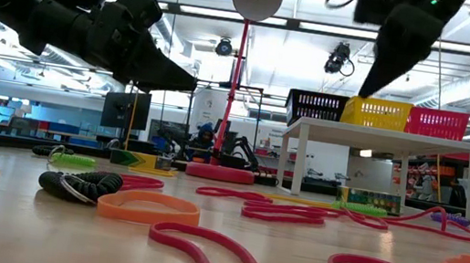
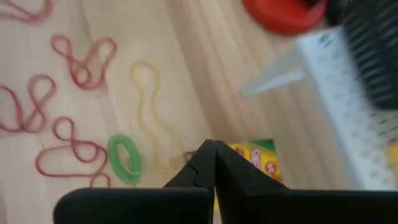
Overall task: Pick & Place Office Desk Supplies
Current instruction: Put the red rubber band into the yellow bin
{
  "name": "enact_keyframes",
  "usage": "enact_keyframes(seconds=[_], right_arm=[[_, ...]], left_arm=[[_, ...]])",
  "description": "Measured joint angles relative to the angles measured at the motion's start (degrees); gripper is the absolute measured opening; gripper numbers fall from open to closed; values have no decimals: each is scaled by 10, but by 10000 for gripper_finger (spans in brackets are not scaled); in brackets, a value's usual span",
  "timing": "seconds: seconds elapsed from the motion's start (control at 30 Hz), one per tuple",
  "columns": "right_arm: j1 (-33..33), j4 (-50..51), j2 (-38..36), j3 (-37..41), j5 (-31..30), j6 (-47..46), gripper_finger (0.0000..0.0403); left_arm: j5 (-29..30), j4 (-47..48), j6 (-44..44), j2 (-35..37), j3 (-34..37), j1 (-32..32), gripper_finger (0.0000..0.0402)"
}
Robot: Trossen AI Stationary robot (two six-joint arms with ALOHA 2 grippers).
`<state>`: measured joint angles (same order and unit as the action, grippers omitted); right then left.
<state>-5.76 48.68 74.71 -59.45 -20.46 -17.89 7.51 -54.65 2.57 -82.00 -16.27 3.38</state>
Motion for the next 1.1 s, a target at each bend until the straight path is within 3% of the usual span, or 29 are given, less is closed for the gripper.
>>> enact_keyframes(seconds=[0.13,0.37,0.67,1.1], right_arm=[[0,-18,65,-14,41,-3,37],[1,-23,169,-55,56,39,116],[-15,-47,247,-91,145,111,214],[-95,-87,322,-91,165,215,229]], left_arm=[[0,0,0,0,0,0,125],[0,2,0,0,0,0,125],[0,10,0,0,0,0,125],[0,13,0,-2,0,0,125]])
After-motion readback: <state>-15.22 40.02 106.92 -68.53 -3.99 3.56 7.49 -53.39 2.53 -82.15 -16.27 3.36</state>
